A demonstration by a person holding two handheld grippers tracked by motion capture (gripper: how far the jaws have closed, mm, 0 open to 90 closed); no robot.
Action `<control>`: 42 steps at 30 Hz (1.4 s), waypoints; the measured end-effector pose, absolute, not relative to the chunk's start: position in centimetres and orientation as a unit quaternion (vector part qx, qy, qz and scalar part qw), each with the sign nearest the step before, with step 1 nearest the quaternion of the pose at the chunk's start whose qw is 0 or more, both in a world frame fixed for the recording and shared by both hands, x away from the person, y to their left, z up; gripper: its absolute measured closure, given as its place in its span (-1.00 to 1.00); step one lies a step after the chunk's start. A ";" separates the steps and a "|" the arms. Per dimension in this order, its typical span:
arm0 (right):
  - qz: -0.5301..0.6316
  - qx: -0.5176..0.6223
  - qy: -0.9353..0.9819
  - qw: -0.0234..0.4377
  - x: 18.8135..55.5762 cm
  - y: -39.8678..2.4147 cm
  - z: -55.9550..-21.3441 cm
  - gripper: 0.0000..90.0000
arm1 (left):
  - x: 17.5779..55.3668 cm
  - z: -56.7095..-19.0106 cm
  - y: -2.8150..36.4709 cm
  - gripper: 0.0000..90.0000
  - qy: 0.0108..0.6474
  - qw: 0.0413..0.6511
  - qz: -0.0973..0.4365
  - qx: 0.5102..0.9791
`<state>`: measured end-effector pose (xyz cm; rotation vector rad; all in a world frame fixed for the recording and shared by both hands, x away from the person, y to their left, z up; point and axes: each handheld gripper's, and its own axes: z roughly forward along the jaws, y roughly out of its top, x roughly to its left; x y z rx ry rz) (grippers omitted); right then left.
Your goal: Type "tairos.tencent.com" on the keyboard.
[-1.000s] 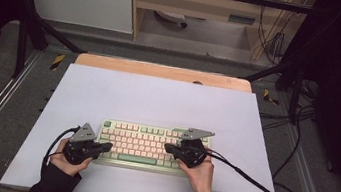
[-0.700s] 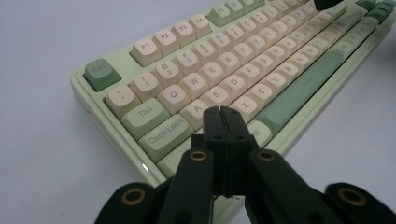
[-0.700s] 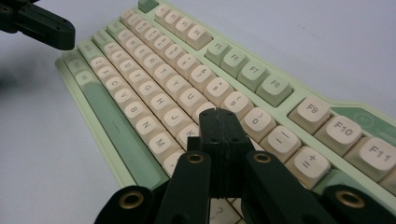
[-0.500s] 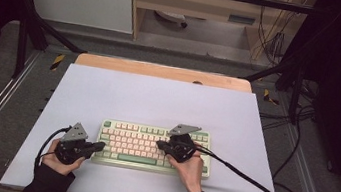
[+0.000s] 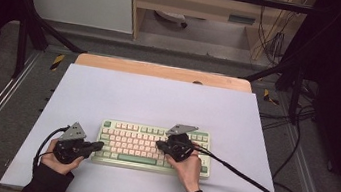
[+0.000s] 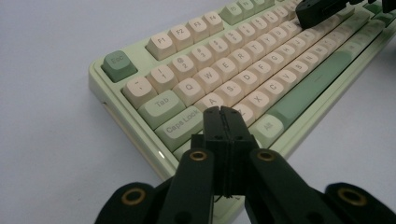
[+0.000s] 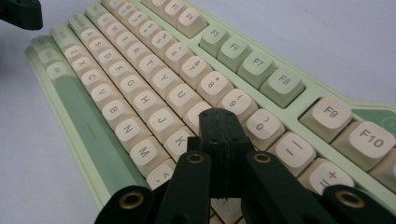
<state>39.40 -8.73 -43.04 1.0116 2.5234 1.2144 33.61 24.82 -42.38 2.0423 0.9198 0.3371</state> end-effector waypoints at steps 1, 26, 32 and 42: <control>0.406 0.341 0.844 0.082 39.3 -8.7 -43.0 1.00 | 33.6 -42.4 24.8 0.99 0.368 0.424 0.135 0.816; 0.427 0.309 0.847 0.070 37.2 -8.3 -41.6 1.00 | 33.7 -42.5 24.8 1.00 0.368 0.423 0.134 0.817; 0.426 0.304 0.850 0.062 36.9 -7.8 -41.9 1.00 | 33.7 -42.5 24.8 0.99 0.369 0.424 0.134 0.816; 0.423 0.298 0.854 0.056 36.8 -7.1 -42.4 1.00 | 33.7 -42.5 24.9 0.99 0.368 0.424 0.134 0.816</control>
